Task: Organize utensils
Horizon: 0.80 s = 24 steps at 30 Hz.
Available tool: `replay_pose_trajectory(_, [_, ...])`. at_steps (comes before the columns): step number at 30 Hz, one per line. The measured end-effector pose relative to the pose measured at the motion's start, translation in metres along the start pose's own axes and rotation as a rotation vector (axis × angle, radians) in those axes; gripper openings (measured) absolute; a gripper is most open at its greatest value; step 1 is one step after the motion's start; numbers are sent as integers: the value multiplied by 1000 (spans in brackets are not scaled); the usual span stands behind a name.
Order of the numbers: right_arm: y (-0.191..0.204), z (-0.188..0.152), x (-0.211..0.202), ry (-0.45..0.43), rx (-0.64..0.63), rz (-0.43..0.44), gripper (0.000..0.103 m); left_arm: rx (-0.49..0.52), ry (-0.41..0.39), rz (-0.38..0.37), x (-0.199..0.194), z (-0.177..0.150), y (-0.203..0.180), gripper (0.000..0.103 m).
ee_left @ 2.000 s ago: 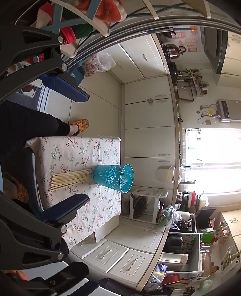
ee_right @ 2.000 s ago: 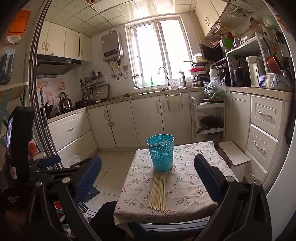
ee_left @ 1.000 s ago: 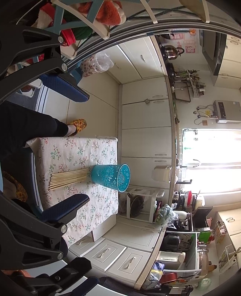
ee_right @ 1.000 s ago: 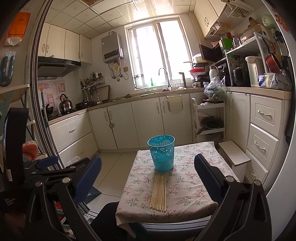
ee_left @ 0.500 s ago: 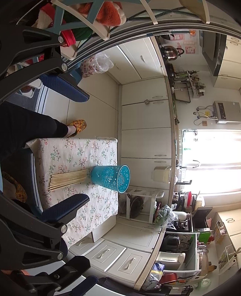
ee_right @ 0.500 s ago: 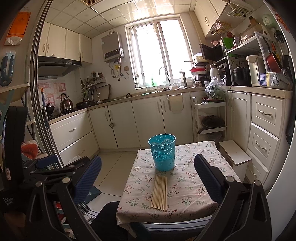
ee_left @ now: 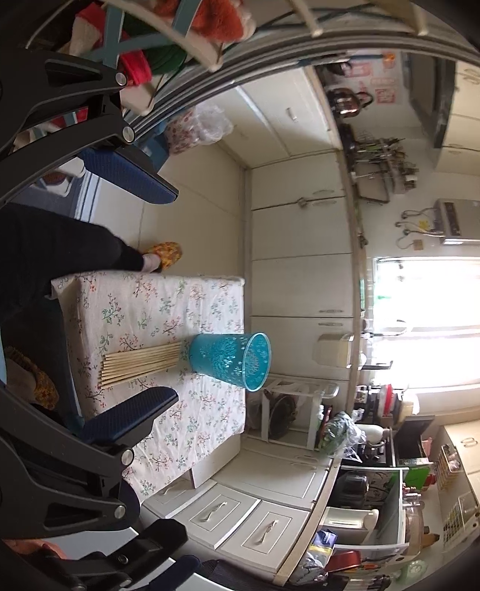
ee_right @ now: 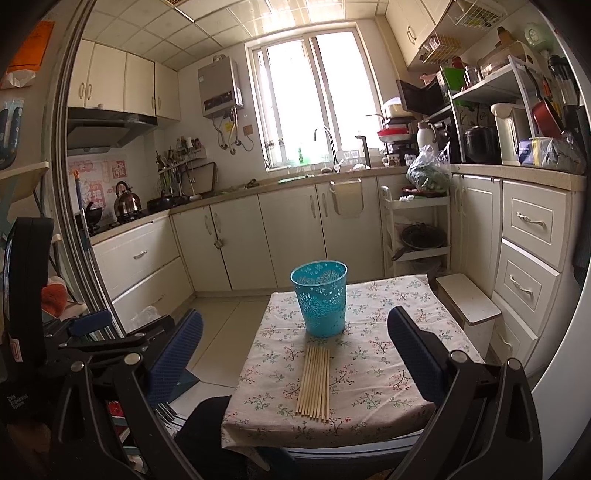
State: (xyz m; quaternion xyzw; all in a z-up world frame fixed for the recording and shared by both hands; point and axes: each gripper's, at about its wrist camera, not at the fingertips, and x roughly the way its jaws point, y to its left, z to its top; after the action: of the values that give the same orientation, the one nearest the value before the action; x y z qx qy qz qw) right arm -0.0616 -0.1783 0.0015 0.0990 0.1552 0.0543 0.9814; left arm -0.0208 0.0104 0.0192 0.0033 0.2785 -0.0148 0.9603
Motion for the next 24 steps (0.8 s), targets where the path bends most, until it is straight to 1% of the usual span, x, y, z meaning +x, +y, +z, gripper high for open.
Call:
replay_pose_trajectory(5, [-22,-13,55,78,13,-50,96,-29,116,-29,58,-4,8,95])
replay_pose_trajectory(7, [-35,-22,82,151,-6,-86,96,-34,160,-35,87,-7,11,95])
replay_pose_trajectory(8, [-43,-29,103,203,2,-95,96,-38,176,-37,99,-8,10,95])
replay_pose_trajectory(9, [-52,-35,120,243,-19,-109,92,-44,192,-33,113,-8,11,95])
replay_pose_trajectory(10, [-56,-44,139,283,7,-95,83,-49,205,-29,125,-10,12,95])
replay_pose_trajectory(11, [-61,-52,162,325,21,-76,78,-52,210,-39,134,-12,12,95])
replay_pose_trajectory(12, [-70,-61,173,408,-33,-100,69,-63,210,-65,144,-13,14,95])
replay_pose_trajectory(13, [-74,-70,192,455,-39,-88,60,-83,220,-83,157,-15,16,95])
replay_pose_trajectory(14, [-77,-80,211,511,-57,-83,56,-95,239,-81,168,-17,16,95])
replay_pose_trajectory(15, [-79,-89,222,573,-67,-81,47,-101,263,-78,183,-19,17,95])
replay_pose_trajectory(16, [-78,-94,237,591,-62,-63,39,-102,280,-74,194,-22,16,95])
replay_pose_trajectory(17, [-79,-100,254,626,-64,-55,35,-103,292,-71,200,-23,15,95])
replay_pose_trajectory(19, [-81,-104,272,640,-69,-59,24,-102,319,-69,218,-27,12,95])
replay_pose_trajectory(21, [-83,-107,285,662,-70,-68,23,-90,338,-64,231,-29,7,95])
replay_pose_trajectory(24, [-83,-110,297,668,-58,-59,23,-82,373,-67,253,-33,2,95])
